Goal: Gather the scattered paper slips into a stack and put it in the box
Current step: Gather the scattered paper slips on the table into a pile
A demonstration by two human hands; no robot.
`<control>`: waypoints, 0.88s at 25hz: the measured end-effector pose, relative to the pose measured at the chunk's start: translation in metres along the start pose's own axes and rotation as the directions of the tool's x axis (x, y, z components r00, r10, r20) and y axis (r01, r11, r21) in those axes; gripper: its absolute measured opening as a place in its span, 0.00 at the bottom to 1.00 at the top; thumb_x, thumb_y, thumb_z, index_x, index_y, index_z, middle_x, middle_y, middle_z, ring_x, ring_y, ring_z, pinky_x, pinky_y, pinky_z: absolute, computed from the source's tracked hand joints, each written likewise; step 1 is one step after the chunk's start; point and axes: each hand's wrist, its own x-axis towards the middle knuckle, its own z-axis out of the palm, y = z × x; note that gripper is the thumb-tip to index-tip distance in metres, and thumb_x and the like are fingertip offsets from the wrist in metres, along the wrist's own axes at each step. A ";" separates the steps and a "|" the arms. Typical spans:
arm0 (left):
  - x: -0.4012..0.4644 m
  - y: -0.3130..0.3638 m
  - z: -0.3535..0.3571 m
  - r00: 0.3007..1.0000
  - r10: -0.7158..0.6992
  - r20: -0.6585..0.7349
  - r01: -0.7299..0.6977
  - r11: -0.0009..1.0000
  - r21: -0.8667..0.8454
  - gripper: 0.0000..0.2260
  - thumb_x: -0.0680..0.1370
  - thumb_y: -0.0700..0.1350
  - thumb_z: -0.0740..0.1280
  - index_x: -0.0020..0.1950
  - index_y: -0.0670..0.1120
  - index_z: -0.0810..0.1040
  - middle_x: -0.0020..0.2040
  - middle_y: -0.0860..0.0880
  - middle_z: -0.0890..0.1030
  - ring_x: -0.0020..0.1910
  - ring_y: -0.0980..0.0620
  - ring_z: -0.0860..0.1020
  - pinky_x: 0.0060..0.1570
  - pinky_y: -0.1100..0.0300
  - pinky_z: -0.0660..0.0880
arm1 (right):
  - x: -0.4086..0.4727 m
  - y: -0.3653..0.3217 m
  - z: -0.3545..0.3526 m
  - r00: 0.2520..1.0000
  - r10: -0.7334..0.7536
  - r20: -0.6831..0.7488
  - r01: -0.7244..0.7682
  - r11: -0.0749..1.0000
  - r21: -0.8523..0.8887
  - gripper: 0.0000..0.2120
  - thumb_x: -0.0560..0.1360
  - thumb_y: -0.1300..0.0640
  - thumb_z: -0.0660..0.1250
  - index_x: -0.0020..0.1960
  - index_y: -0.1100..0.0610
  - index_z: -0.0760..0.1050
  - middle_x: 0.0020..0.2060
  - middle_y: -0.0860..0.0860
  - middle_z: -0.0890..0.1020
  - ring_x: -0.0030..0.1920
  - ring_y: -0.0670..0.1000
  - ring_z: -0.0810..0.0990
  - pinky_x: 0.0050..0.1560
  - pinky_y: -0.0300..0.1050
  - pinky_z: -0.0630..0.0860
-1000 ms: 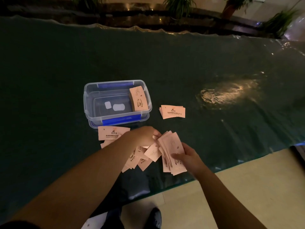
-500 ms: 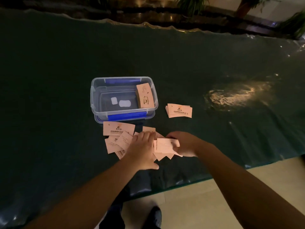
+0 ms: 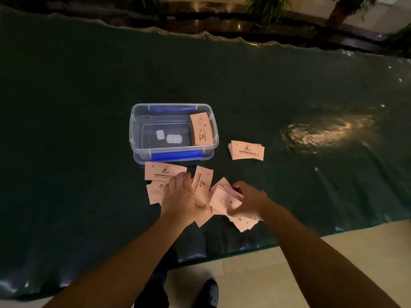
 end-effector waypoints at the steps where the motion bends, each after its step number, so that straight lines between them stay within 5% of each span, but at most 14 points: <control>1: 0.000 -0.002 0.000 1.000 -0.023 0.013 0.023 1.000 0.004 0.49 0.65 0.71 0.74 0.76 0.47 0.61 0.74 0.45 0.67 0.72 0.44 0.65 0.71 0.45 0.65 | -0.003 0.004 0.002 1.000 0.020 0.012 -0.021 0.996 0.089 0.43 0.64 0.42 0.82 0.75 0.45 0.69 0.64 0.47 0.80 0.57 0.49 0.81 0.61 0.52 0.79; 3: 0.001 -0.003 -0.001 0.999 -0.023 0.041 0.022 0.999 0.027 0.45 0.67 0.70 0.73 0.75 0.48 0.65 0.73 0.46 0.67 0.71 0.43 0.65 0.71 0.43 0.64 | -0.010 0.012 0.003 0.999 0.048 0.018 -0.051 0.970 0.236 0.38 0.67 0.45 0.83 0.72 0.47 0.71 0.60 0.46 0.79 0.49 0.44 0.79 0.44 0.40 0.77; 7: 0.003 -0.002 -0.004 0.999 0.021 0.043 -0.024 0.998 0.057 0.38 0.70 0.67 0.73 0.72 0.48 0.68 0.70 0.46 0.70 0.68 0.44 0.67 0.69 0.45 0.66 | -0.029 0.026 0.009 0.990 0.137 0.023 -0.124 0.805 0.580 0.23 0.74 0.54 0.80 0.64 0.44 0.72 0.53 0.42 0.80 0.48 0.44 0.80 0.40 0.42 0.77; 10: 0.000 0.003 -0.002 0.998 0.037 0.057 -0.042 0.996 0.078 0.37 0.71 0.68 0.71 0.71 0.47 0.70 0.68 0.45 0.72 0.67 0.43 0.68 0.67 0.46 0.67 | -0.044 0.029 0.019 0.970 0.234 0.067 -0.154 0.373 0.915 0.21 0.78 0.61 0.74 0.69 0.52 0.76 0.57 0.54 0.86 0.55 0.58 0.86 0.47 0.56 0.85; 12: -0.006 0.009 0.002 0.997 0.053 0.060 -0.058 0.994 0.092 0.35 0.71 0.69 0.69 0.69 0.47 0.71 0.67 0.45 0.74 0.66 0.43 0.69 0.64 0.46 0.68 | -0.050 0.022 0.028 0.968 0.226 0.108 -0.133 0.102 0.986 0.18 0.80 0.64 0.71 0.69 0.55 0.78 0.61 0.60 0.86 0.60 0.64 0.85 0.54 0.64 0.84; 14: -0.015 0.014 0.007 0.996 0.076 0.049 -0.080 0.993 0.091 0.36 0.69 0.71 0.68 0.67 0.47 0.73 0.65 0.45 0.75 0.63 0.44 0.71 0.61 0.45 0.70 | -0.052 0.010 0.037 0.968 0.212 0.132 -0.122 -0.058 0.991 0.16 0.81 0.66 0.69 0.68 0.56 0.79 0.61 0.63 0.86 0.63 0.67 0.84 0.59 0.69 0.82; 16: -0.023 0.019 0.014 0.993 0.110 0.047 -0.114 0.990 0.087 0.38 0.68 0.73 0.68 0.67 0.48 0.73 0.64 0.46 0.76 0.62 0.44 0.72 0.60 0.44 0.71 | -0.052 -0.001 0.046 0.961 0.236 0.144 -0.116 -0.129 0.985 0.14 0.82 0.65 0.68 0.66 0.56 0.79 0.61 0.63 0.86 0.63 0.68 0.84 0.62 0.71 0.81; 22: -0.036 0.032 0.029 0.973 0.206 0.103 -0.208 0.978 0.008 0.35 0.68 0.71 0.72 0.68 0.51 0.72 0.64 0.47 0.75 0.62 0.46 0.71 0.60 0.47 0.70 | -0.051 -0.011 0.059 0.923 0.356 0.147 -0.110 -0.122 0.986 0.14 0.82 0.65 0.67 0.67 0.57 0.77 0.59 0.64 0.85 0.61 0.67 0.84 0.64 0.73 0.80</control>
